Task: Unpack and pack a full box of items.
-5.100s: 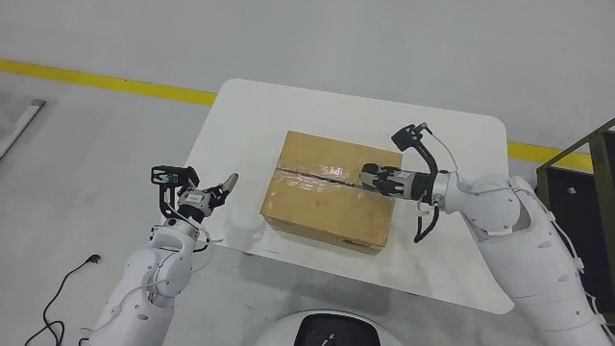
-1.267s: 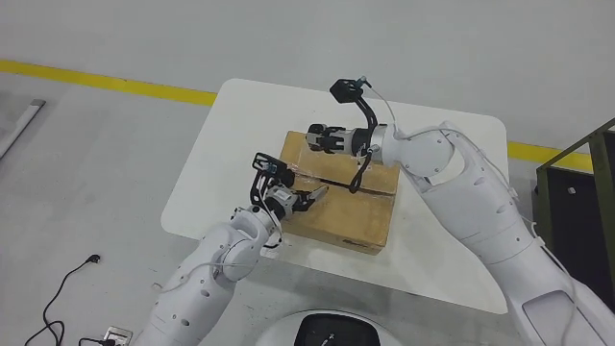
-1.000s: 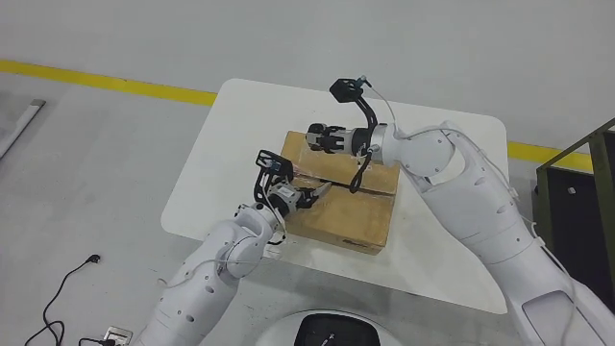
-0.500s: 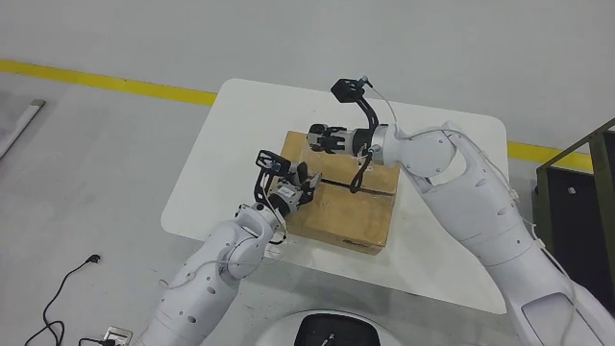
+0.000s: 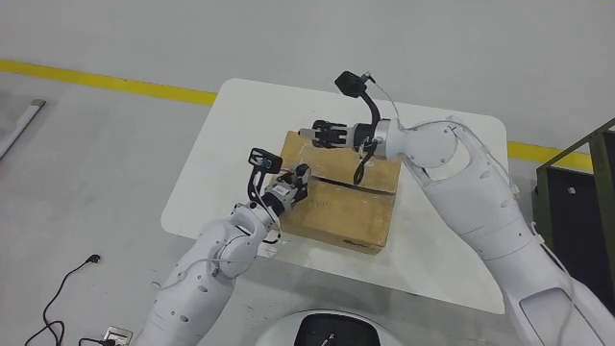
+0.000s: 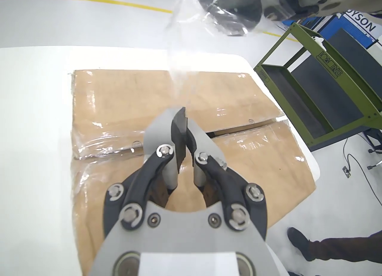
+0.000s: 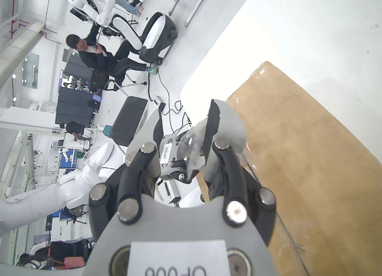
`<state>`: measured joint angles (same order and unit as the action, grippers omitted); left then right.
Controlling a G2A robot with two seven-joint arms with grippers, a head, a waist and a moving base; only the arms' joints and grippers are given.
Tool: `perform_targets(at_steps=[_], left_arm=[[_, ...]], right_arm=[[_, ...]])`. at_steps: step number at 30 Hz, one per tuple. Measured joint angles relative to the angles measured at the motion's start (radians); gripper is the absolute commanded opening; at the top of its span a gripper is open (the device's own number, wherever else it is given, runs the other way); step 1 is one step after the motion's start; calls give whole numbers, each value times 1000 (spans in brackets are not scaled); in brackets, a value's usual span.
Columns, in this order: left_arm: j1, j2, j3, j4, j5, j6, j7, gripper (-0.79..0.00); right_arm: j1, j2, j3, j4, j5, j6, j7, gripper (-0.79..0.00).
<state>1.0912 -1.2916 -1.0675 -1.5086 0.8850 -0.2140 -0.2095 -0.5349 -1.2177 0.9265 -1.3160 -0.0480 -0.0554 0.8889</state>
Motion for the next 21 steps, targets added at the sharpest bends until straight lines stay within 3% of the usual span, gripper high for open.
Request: perform_targets(at_steps=[4, 7, 9, 13, 15, 16, 19, 21], left_arm=[[5, -2, -11, 5, -59, -19, -15, -785], [4, -2, -22, 12, -96, -30, -28, -785], [4, -2, -27, 16, -109, -36, -35, -785], [3, -2, -36, 22, -135, -48, -46, -785], [3, -2, -38, 25, -138, -53, -48, -785], [2, -2, -39, 28, -139, -56, -49, -785], [-1, -2, -47, 31, -144, -58, -50, -785], [-2, -1, -54, 31, -149, -58, -48, -785]], right_arm=[[15, -13, 0, 33, 70, -33, -28, -277], [18, -22, 6, 66, 140, -63, -53, -188], [22, -27, 7, 89, 172, -77, -62, -219], [36, -37, 2, 140, 181, -95, -100, -175], [39, -40, 3, 162, 177, -101, -122, -268], [40, -41, 4, 175, 174, -107, -132, -369], [30, -40, 13, 196, 171, -134, -128, -545], [12, -36, 25, 203, 174, -155, -120, -776]])
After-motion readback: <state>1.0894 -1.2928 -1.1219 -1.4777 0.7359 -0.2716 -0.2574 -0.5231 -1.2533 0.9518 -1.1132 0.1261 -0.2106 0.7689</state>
